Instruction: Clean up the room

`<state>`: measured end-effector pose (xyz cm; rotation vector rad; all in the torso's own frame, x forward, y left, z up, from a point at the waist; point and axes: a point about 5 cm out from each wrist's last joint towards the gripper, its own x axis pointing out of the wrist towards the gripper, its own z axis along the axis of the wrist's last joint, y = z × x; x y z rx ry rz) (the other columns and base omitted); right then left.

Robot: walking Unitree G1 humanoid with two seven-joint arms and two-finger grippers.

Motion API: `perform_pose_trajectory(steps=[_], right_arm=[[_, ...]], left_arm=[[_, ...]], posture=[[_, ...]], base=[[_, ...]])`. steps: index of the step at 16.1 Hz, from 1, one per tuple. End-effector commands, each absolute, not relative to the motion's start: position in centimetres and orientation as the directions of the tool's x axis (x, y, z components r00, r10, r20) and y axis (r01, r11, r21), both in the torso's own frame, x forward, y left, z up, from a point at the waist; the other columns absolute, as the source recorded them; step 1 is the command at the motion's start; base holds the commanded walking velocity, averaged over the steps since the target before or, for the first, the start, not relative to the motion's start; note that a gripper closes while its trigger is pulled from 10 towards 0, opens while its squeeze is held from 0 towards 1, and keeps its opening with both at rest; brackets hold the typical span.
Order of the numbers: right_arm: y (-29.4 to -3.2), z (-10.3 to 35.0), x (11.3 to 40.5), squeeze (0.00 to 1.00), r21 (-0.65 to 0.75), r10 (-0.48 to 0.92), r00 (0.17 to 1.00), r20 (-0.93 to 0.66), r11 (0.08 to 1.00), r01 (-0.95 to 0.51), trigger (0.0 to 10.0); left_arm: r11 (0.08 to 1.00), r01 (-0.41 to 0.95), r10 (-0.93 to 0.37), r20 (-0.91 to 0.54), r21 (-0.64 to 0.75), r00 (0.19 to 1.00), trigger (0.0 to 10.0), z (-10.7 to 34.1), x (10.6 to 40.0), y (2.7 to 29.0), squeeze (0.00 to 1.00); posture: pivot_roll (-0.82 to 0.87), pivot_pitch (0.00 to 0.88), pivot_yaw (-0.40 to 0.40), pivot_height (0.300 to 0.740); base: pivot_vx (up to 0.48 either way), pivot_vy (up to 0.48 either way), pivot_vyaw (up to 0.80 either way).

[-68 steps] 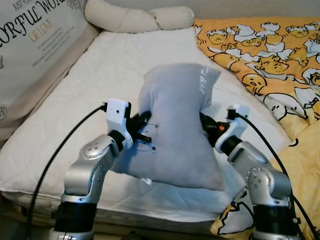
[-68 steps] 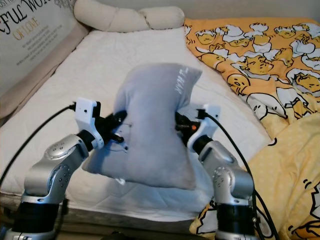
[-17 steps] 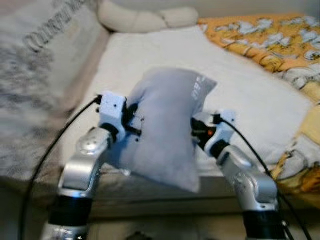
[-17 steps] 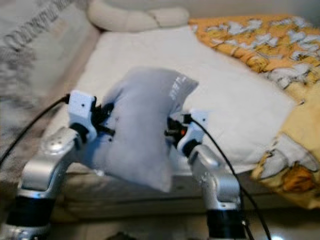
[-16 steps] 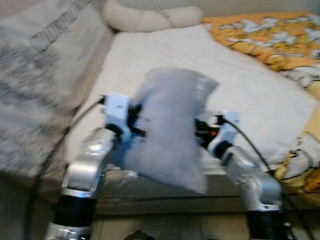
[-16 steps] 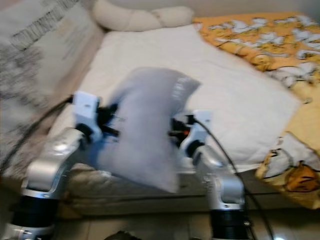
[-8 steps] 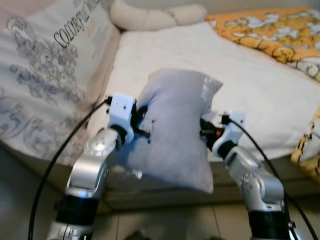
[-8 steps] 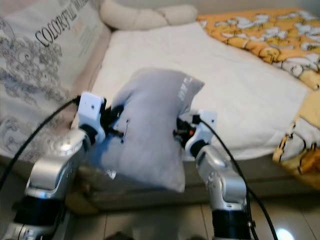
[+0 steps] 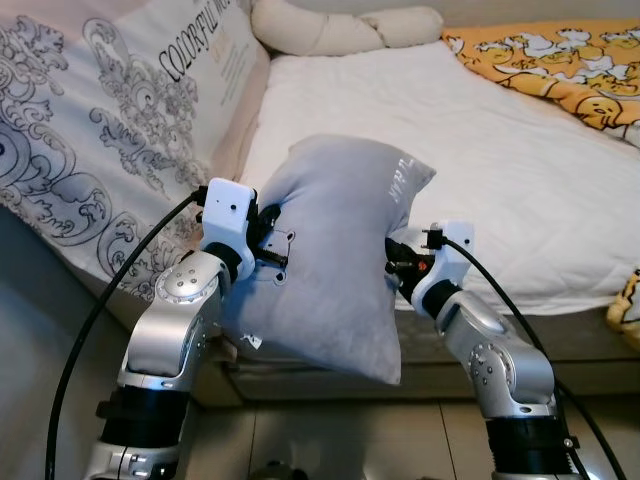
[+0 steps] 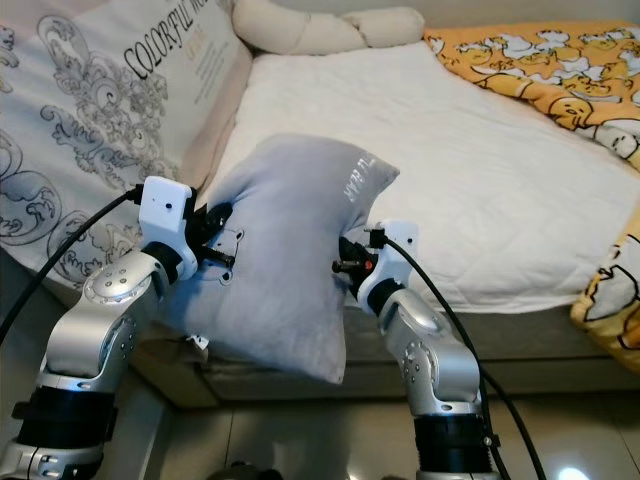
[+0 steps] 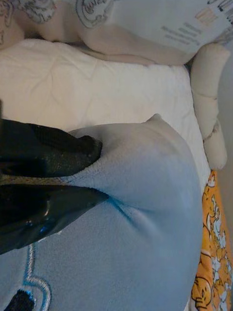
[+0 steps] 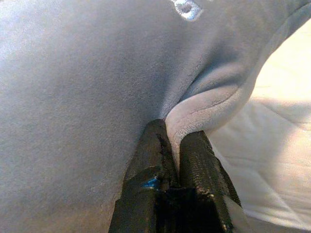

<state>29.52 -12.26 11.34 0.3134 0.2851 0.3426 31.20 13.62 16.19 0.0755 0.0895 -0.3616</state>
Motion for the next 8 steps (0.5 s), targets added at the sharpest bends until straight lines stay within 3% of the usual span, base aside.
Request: perform_pose_trajectory(steps=[1, 2, 8], right_arm=[[-11.94, 11.72, 29.90, 0.00, 0.331, 0.376, 0.902, -0.212, 0.896, -0.296, 10.0], [-12.00, 11.67, 29.97, 0.00, 0.337, 0.372, 0.903, -0.213, 0.896, -0.290, 10.0], [-11.86, 11.57, 30.12, 0.00, 0.293, 0.394, 0.895, -0.211, 0.899, -0.327, 10.0]], left_arm=[[0.942, 0.327, -0.325, -0.047, 0.072, 0.945, 10.0, 17.60, 31.52, 14.08, 0.00], [0.942, 0.328, -0.325, -0.048, 0.070, 0.944, 10.0, 17.61, 31.51, 14.07, 0.00], [0.943, 0.324, -0.320, -0.054, 0.079, 0.946, 10.0, 17.62, 31.66, 14.32, 0.00]], posture=[[0.00, 0.000, 0.095, 0.740], [0.00, 0.000, 0.095, 0.740], [0.00, 0.000, 0.094, 0.740]], base=[[0.334, 0.000, 0.80], [0.334, 0.000, 0.80], [0.333, 0.000, 0.00]])
